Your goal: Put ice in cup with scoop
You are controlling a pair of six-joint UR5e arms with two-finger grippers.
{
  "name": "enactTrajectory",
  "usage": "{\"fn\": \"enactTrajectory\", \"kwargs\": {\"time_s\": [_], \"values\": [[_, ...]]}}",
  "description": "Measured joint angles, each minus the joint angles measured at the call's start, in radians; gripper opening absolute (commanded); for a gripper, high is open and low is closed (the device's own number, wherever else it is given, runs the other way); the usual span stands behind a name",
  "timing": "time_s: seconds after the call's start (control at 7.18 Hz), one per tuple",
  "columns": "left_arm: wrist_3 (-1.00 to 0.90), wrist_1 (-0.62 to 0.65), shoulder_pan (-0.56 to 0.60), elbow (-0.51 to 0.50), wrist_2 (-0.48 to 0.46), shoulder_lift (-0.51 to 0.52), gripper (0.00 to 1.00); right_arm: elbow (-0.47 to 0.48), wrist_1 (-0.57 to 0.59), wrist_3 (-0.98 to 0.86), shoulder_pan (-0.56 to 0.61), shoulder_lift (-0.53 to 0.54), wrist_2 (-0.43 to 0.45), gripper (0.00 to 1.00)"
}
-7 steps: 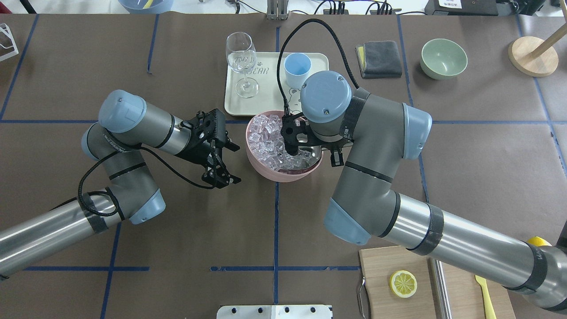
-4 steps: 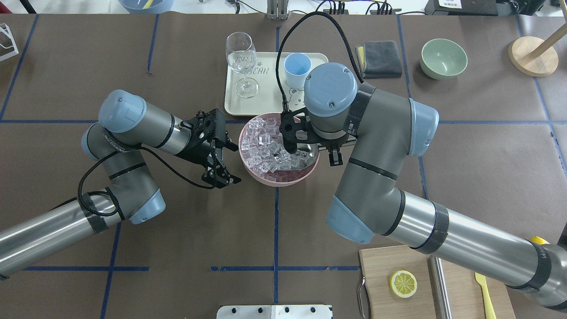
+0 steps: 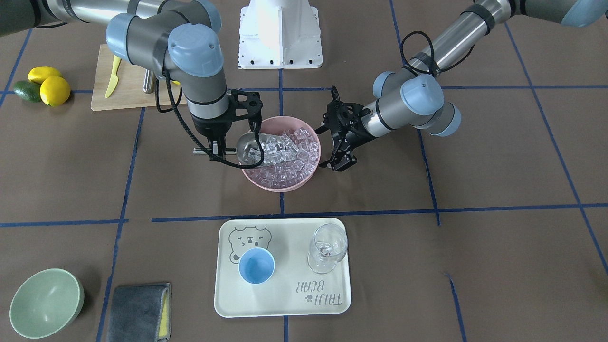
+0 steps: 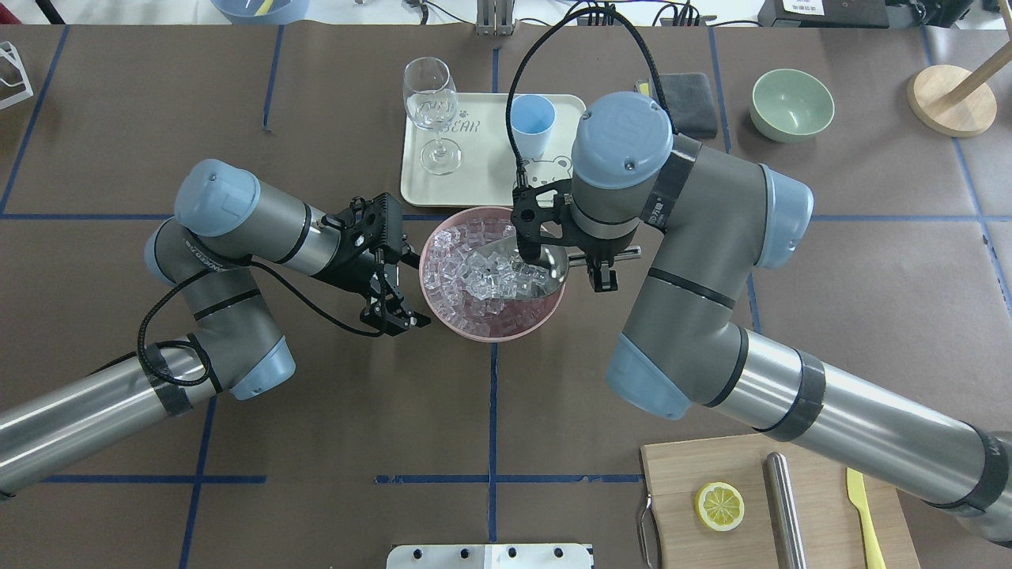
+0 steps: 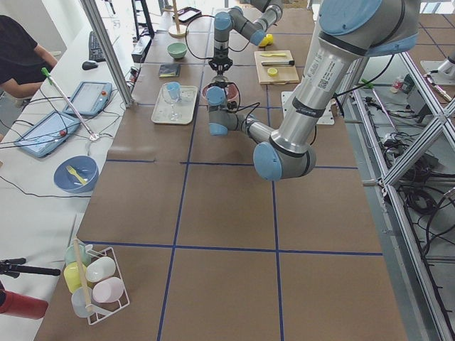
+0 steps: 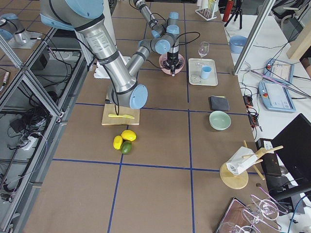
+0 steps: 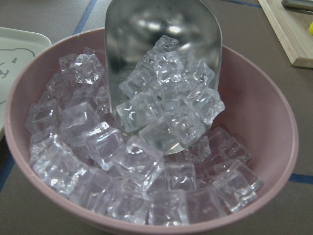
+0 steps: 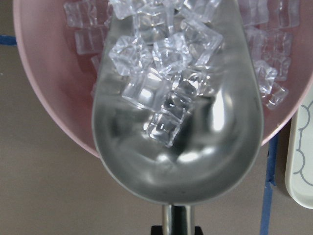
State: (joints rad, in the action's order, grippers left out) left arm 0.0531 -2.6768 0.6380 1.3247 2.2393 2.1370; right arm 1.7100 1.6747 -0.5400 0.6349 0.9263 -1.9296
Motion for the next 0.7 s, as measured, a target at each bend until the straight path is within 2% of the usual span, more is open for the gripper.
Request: {"fn": "enactTrajectory", "kwargs": {"time_s": [0.28, 0.7], "values": [[-0.002, 0.0, 0.0, 0.0, -0.001, -0.001, 1.0, 0.0, -0.054, 0.0, 0.049, 0.026, -0.09, 0.0], [-0.001, 0.003, 0.009, 0.0, -0.001, -0.004, 1.0, -0.001, -0.066, 0.0, 0.104, 0.03, -0.178, 0.0]]}}
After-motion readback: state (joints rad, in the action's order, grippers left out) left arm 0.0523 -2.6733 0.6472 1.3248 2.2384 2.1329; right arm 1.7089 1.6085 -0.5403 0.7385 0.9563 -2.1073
